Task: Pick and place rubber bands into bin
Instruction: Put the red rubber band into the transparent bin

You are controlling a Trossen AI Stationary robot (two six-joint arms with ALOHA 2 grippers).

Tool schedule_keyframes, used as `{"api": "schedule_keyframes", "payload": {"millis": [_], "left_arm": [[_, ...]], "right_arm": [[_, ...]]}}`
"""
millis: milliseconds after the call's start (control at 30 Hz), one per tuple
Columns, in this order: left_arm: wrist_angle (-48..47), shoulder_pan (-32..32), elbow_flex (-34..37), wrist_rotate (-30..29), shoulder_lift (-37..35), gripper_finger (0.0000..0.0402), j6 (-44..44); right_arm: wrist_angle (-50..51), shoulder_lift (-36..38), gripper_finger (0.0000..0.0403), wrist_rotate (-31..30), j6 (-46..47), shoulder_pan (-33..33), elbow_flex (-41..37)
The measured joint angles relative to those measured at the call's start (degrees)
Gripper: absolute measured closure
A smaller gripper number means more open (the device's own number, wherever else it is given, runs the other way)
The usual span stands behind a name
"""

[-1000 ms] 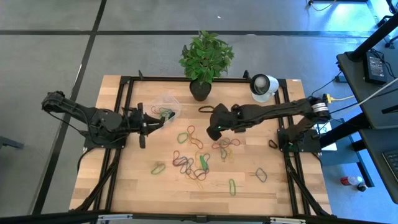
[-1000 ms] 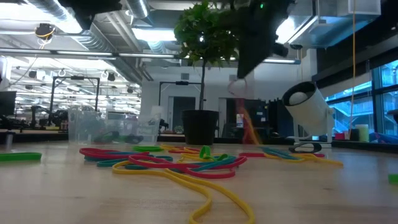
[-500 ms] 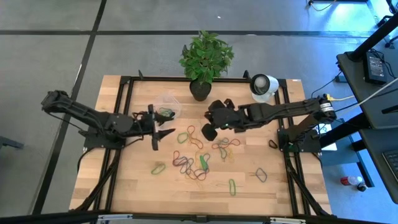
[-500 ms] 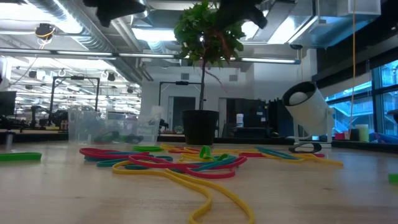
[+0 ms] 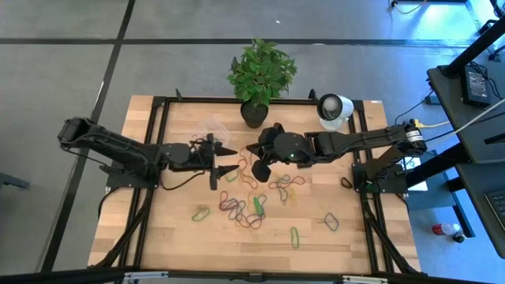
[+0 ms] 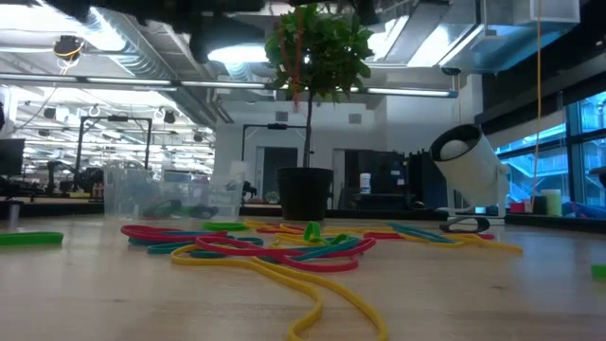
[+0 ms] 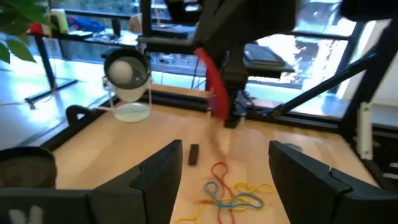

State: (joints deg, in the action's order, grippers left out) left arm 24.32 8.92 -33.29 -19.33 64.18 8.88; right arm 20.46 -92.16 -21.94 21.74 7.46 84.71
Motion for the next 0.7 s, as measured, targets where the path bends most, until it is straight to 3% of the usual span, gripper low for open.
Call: {"api": "schedule_keyframes", "payload": {"millis": [100, 333, 500, 600, 700], "left_arm": [[0.9, -1.5, -1.8, 0.8, 3.0, 0.0171, -0.6], [1.7, -3.9, -6.7, 8.8, 9.6, 0.0171, -0.5], [1.6, -3.9, -9.2, 10.5, 12.2, 0.0176, 0.4], [0.6, -3.8, -9.7, 10.5, 12.4, 0.0201, 1.4], [-1.8, -3.7, -9.7, 10.5, 12.4, 0.0254, 3.1]], "right_arm": [[0.0, 0.0, 0.0403, 0.2, 0.0, 0.0, 0.0], [0.3, 0.0, 0.0403, 0.2, -0.6, 0.0, 0.0], [0.4, 0.0, 0.0403, 0.2, 0.5, 0.3, 0.0], [0.9, 0.0, 0.0403, 0.2, 0.6, 1.0, 0.0], [1.1, 0.0, 0.0403, 0.2, 0.6, 1.8, 0.0]]}}
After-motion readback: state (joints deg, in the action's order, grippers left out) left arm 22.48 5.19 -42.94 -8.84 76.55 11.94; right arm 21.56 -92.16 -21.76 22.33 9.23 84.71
